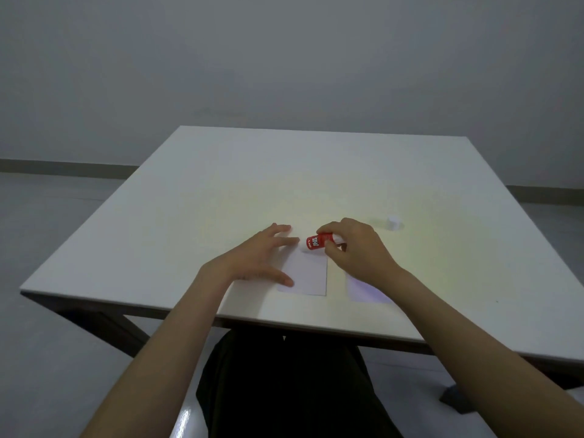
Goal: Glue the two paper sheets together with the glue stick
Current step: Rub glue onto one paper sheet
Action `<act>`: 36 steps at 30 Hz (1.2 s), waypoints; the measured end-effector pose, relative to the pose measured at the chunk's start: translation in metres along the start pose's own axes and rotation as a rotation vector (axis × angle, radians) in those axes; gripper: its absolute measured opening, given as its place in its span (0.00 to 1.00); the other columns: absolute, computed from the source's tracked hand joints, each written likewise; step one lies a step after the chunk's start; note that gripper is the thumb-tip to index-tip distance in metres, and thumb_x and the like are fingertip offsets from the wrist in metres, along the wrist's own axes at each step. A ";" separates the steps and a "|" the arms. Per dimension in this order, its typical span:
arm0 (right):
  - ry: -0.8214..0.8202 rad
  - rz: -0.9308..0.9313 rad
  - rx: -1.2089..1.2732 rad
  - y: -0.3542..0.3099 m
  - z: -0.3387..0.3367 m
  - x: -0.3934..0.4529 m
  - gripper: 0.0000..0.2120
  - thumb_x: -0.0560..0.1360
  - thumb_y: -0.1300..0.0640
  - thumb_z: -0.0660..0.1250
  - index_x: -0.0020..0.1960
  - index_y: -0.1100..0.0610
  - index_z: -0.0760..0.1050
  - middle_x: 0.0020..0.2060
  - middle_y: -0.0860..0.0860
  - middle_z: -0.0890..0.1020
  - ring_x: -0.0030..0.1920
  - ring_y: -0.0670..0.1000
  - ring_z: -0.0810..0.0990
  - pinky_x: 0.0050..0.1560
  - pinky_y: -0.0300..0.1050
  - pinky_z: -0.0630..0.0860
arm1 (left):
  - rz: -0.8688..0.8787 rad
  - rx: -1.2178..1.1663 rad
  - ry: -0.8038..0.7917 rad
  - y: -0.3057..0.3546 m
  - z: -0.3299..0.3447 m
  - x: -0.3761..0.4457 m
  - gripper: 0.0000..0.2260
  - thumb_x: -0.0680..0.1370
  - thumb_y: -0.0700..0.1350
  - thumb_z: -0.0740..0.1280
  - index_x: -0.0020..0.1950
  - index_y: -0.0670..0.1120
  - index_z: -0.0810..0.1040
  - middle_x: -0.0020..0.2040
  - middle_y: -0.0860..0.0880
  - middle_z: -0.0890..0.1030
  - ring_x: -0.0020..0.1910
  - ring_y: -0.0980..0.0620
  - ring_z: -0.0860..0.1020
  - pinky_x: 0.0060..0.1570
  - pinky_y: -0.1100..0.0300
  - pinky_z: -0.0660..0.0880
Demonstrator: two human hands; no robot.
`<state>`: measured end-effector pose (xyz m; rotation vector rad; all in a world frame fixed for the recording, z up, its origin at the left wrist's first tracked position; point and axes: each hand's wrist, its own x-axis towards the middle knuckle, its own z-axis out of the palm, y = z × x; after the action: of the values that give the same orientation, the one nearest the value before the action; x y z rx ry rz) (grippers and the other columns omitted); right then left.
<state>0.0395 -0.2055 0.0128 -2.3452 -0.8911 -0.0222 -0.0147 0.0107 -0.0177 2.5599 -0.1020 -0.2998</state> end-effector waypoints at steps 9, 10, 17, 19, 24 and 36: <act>-0.131 -0.231 -0.156 -0.013 -0.004 -0.009 0.12 0.75 0.54 0.60 0.55 0.49 0.78 0.41 0.50 0.78 0.40 0.52 0.77 0.38 0.46 0.72 | -0.016 -0.029 -0.017 -0.001 0.001 0.000 0.41 0.64 0.57 0.76 0.74 0.58 0.61 0.77 0.57 0.52 0.76 0.58 0.48 0.71 0.58 0.50; -0.096 -0.183 -0.185 -0.011 -0.006 -0.002 0.12 0.75 0.55 0.60 0.56 0.50 0.78 0.43 0.51 0.78 0.42 0.53 0.78 0.40 0.47 0.73 | -0.012 -0.012 -0.022 -0.001 0.000 0.000 0.41 0.65 0.58 0.76 0.74 0.57 0.61 0.78 0.57 0.52 0.76 0.57 0.48 0.71 0.58 0.50; -0.204 -0.285 -0.192 -0.018 -0.009 -0.019 0.11 0.74 0.53 0.62 0.54 0.45 0.79 0.36 0.44 0.72 0.34 0.43 0.72 0.36 0.37 0.64 | -0.036 0.001 -0.046 0.001 0.000 -0.002 0.45 0.63 0.57 0.77 0.75 0.57 0.59 0.77 0.58 0.50 0.77 0.57 0.46 0.75 0.54 0.48; -0.274 -0.283 -0.166 -0.015 -0.015 -0.021 0.11 0.74 0.52 0.63 0.53 0.44 0.79 0.35 0.43 0.72 0.32 0.39 0.70 0.35 0.32 0.60 | -0.036 0.018 -0.051 0.001 0.000 -0.001 0.45 0.63 0.57 0.77 0.75 0.57 0.58 0.78 0.57 0.50 0.77 0.55 0.46 0.75 0.51 0.48; -0.079 -0.105 -0.225 0.005 -0.027 -0.006 0.12 0.75 0.55 0.62 0.56 0.50 0.79 0.42 0.51 0.80 0.41 0.52 0.78 0.42 0.43 0.68 | -0.045 0.065 -0.088 0.001 -0.003 0.000 0.46 0.63 0.60 0.76 0.76 0.56 0.57 0.78 0.58 0.48 0.77 0.55 0.44 0.75 0.49 0.48; -0.045 -0.085 -0.217 0.013 -0.031 -0.012 0.12 0.74 0.56 0.64 0.56 0.50 0.80 0.41 0.51 0.81 0.39 0.50 0.77 0.40 0.40 0.63 | -0.019 0.056 -0.122 0.001 -0.002 -0.003 0.44 0.67 0.60 0.73 0.77 0.56 0.53 0.78 0.59 0.44 0.76 0.56 0.37 0.74 0.50 0.39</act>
<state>0.0440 -0.2371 0.0279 -2.5135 -1.0570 -0.1062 -0.0169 0.0116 -0.0152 2.5982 -0.1332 -0.4664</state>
